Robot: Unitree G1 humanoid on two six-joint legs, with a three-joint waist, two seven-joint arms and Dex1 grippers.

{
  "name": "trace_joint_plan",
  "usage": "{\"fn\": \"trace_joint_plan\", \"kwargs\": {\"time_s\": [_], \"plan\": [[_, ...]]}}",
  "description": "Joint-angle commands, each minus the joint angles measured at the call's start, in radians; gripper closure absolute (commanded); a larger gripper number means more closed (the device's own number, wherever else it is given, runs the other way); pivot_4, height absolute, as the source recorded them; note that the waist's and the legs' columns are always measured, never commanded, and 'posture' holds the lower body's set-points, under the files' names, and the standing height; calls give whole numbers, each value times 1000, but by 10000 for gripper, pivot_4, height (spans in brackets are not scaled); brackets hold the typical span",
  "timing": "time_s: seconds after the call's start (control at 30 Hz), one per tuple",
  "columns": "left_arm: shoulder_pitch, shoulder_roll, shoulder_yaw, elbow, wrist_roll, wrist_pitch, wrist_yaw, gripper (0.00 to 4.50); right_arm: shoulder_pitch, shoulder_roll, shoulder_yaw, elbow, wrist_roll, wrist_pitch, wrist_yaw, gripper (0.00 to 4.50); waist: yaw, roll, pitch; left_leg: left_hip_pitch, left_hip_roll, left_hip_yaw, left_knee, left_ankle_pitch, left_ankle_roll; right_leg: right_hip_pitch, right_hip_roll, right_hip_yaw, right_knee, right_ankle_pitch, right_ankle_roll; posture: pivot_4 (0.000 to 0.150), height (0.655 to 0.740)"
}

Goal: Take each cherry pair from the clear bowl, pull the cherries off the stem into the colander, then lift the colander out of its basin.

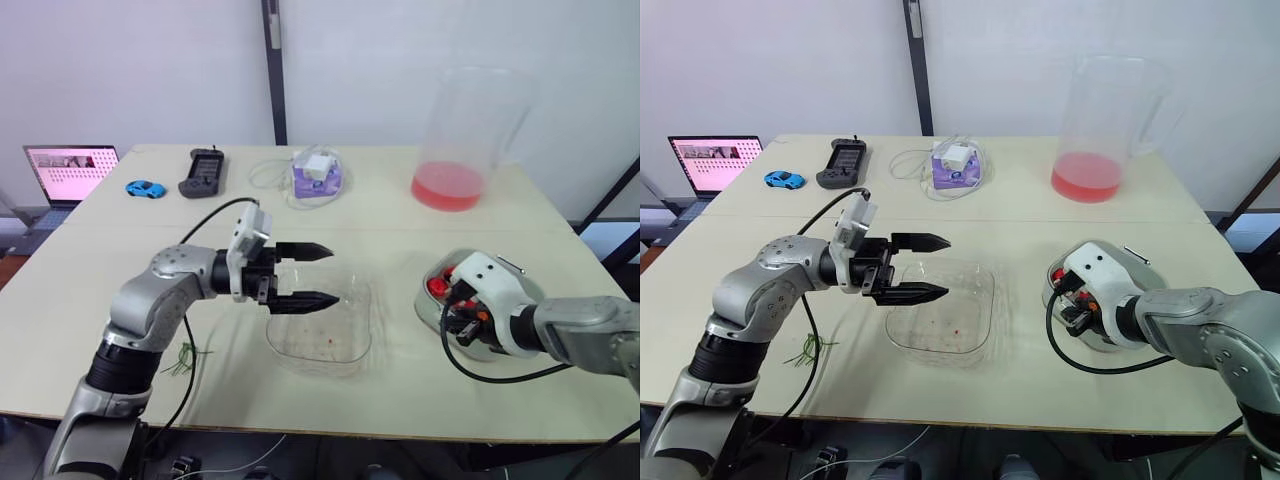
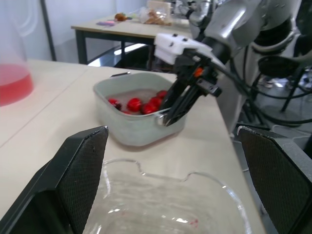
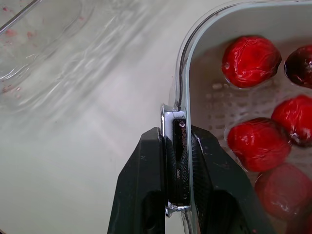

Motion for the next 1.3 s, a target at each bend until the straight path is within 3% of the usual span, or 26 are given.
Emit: {"fn": "trace_joint_plan", "kwargs": {"time_s": [0.03, 0.47, 1.3], "plan": [[-19, 8, 4, -6, 6, -26, -17, 0, -12, -27, -22, -17, 7, 7, 6, 42977, 0, 0, 0, 0, 0, 0, 0, 0, 0, 0, 0, 0, 0, 0, 0, 1500, 7332], [-30, -2, -9, 24, 37, -50, -31, 0, -23, -58, -30, -22, 23, 7, 39, 42977, 1, 0, 0, 0, 0, 0, 0, 0, 0, 0, 0, 0, -1, 0, 0, 1500, 7332], [-101, -79, -26, 155, 76, -160, -86, 0, -172, -293, -159, 81, 198, 7, 86, 42977, 2, 0, 0, -2, 0, 1, 0, 0, 0, -2, 0, 0, -1, 0, 0, 1500, 7332]]}}
